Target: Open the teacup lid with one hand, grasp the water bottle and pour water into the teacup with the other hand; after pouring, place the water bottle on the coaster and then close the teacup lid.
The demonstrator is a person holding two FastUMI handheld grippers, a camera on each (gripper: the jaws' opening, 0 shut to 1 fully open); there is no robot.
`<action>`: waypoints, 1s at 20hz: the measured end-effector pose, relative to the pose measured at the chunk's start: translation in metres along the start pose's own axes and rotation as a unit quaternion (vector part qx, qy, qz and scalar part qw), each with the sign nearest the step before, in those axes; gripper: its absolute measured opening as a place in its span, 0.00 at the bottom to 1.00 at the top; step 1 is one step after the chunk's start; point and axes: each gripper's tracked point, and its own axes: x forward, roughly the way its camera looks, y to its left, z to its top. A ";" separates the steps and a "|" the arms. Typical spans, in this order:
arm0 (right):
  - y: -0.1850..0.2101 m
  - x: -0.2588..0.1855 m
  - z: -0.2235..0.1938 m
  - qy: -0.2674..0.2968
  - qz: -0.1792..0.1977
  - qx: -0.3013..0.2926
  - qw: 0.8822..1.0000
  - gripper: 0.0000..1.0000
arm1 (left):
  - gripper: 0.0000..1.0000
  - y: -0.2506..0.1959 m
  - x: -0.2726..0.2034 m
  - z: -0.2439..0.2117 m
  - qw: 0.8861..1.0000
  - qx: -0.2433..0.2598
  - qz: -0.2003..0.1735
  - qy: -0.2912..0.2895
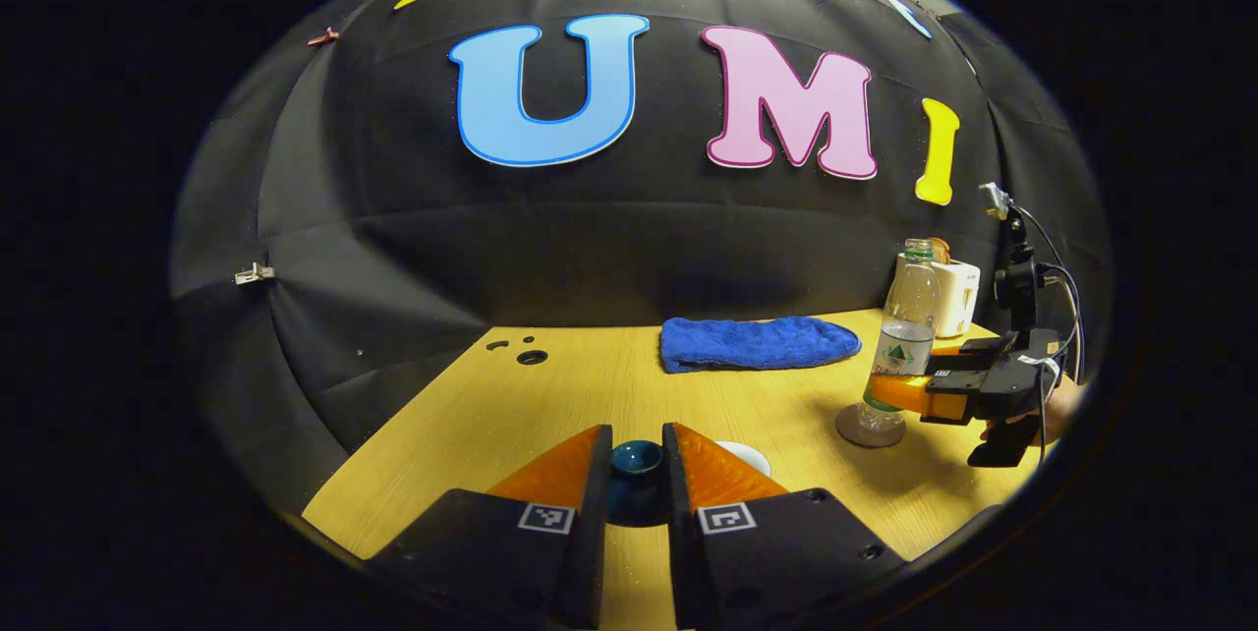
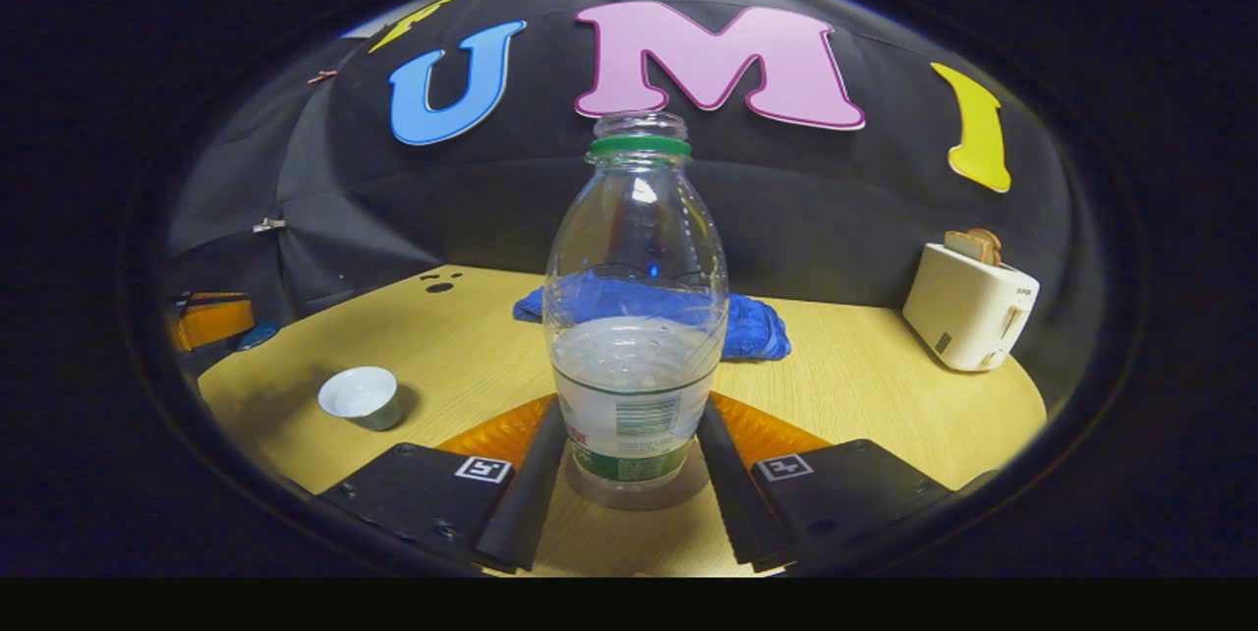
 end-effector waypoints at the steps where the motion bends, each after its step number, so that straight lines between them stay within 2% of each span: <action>1: 0.000 0.000 -0.001 0.002 -0.001 0.004 1.000 0.75 | 0.31 -0.002 0.001 0.001 1.000 0.001 0.000 0.001; 9: -0.003 0.002 -0.005 0.006 -0.006 0.003 1.000 0.77 | 0.31 -0.012 0.007 0.002 1.000 0.000 -0.008 0.004; 14: 0.001 -0.004 -0.022 0.041 -0.011 0.015 0.999 0.80 | 0.31 -0.020 0.009 0.004 1.000 -0.004 -0.017 0.001; 17: 0.002 -0.008 -0.029 0.050 -0.012 0.025 0.998 0.88 | 0.31 -0.023 0.010 0.003 1.000 -0.005 -0.022 0.001; 18: 0.002 -0.009 -0.032 0.055 -0.013 0.027 0.998 0.85 | 0.31 -0.024 0.011 0.002 1.000 -0.006 -0.023 0.002; 19: 0.002 -0.013 -0.036 0.061 -0.015 0.029 0.998 0.90 | 0.31 -0.025 0.012 0.000 1.000 -0.007 -0.024 0.003; 20: 0.002 -0.016 -0.041 0.066 -0.017 0.031 0.997 0.90 | 0.31 -0.027 0.014 -0.001 1.000 -0.008 -0.026 0.003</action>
